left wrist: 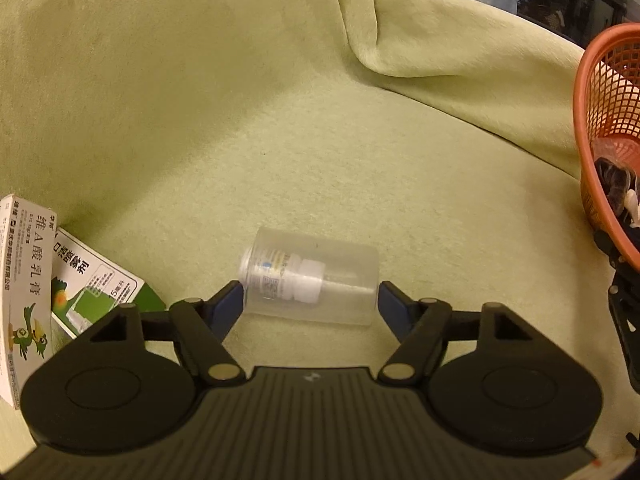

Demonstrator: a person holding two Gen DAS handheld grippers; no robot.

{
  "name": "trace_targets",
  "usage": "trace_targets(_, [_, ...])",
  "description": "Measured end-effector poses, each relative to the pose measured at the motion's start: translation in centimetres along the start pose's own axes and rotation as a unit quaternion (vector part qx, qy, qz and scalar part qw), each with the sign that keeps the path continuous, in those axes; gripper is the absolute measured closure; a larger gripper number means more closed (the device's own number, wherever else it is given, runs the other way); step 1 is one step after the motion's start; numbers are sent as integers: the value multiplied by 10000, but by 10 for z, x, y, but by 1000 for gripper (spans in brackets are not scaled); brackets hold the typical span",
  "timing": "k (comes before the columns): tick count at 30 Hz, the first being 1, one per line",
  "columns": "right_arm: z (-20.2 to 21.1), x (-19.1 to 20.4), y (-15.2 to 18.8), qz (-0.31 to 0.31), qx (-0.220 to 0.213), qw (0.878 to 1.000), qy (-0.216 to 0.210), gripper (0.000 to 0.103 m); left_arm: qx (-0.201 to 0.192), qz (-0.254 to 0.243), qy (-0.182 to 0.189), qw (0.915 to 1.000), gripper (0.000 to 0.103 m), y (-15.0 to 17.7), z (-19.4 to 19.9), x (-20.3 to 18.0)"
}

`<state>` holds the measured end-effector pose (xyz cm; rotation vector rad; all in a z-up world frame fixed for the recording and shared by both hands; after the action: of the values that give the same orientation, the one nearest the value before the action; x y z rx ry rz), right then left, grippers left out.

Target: Organize objects

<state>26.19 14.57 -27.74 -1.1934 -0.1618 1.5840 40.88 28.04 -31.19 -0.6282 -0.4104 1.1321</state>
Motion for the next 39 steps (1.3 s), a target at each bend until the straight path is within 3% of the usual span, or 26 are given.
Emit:
trace_targets(4, [0, 0, 0, 8, -1, 10000, -2, 96, -37, 127, 56, 9999, 34, -1, 4, 3])
trace_targets(6, [0, 0, 0, 6, -2, 10000, -3, 96, -72, 439, 226, 9988, 34, -2, 8, 8])
trace_targets(10, [0, 0, 0, 28, 0, 10000, -7, 96, -130, 1285, 580, 9899, 34, -2, 16, 24])
trace_targets(17, [0, 0, 0, 33, -1, 10000, -6, 96, -252, 1961, 1031, 9748, 34, 2, 35, 28])
trace_targets(32, [0, 1, 1, 36, -1, 10000, -9, 96, -150, 1664, 1170, 9790, 34, 17, 76, 11])
trace_targets(39, [0, 0, 1, 41, 0, 10000, -7, 96, -246, 1366, 1392, 9805, 34, -8, 97, 2])
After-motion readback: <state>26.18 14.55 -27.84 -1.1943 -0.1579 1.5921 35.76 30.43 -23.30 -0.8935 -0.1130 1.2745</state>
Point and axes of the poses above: each gripper's, at about its wrist camera, not at the fingertips, and z roughly against the way its jaws point, x to its left, y to its underside, the point moved 2 cm from there along -z, roughly the way its jaws point
